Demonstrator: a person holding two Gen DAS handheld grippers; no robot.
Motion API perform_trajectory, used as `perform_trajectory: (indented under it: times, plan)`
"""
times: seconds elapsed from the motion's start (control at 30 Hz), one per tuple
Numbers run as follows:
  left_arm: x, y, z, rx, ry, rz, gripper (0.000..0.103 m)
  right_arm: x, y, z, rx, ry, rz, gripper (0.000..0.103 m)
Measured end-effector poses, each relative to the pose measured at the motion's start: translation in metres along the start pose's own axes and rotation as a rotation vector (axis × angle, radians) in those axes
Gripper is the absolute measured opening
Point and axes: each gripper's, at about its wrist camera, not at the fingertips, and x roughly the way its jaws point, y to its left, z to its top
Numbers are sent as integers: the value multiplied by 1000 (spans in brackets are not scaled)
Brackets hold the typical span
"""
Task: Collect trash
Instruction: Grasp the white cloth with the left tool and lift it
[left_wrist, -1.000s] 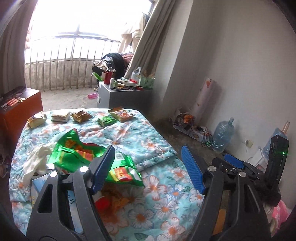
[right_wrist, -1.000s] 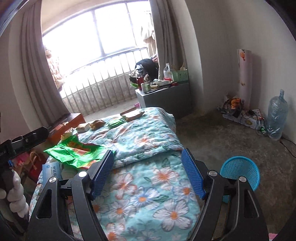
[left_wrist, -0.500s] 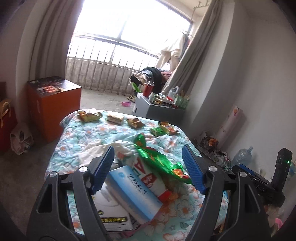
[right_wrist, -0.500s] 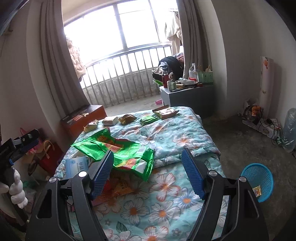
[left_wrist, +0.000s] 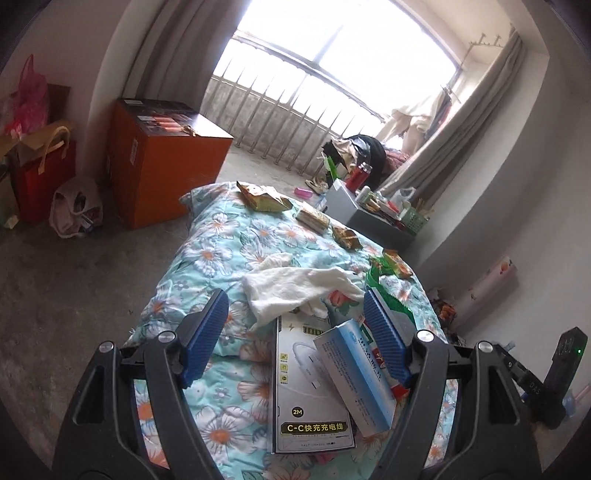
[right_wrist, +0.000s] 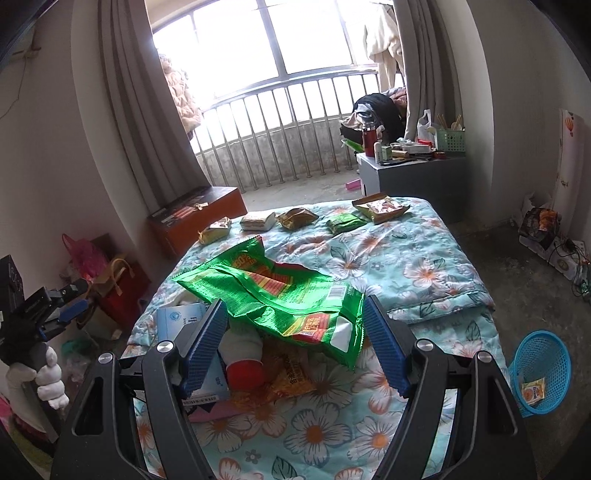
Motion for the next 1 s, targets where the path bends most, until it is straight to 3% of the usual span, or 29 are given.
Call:
perform_trajectory:
  times: [0.13,0.23,0.4,0.67,0.8,0.87,1.0]
  plan:
    - [36,-13,1,117,76,-18,71,6,0,2,-1,18,-7,73]
    - [70,-9,11,150,146,-5,71,8,-1,2,-5,29,-21,73]
    - [124,-8,33,173,304,-99,71,13,-1,2,-3,43,-34,73]
    - [180,-41,33,376,444,-57,71,25,1,1,-9,71,-46,73]
    - [200,-43,27,397,502,-27,71,28,3,0,-14,78,-47,73]
    - [207,-40,26,379,520,-19,59,29,4,0,-18,79,-49,73]
    - [210,-32,26,338,523,-18,46,31,4,0,-20,85,-47,73]
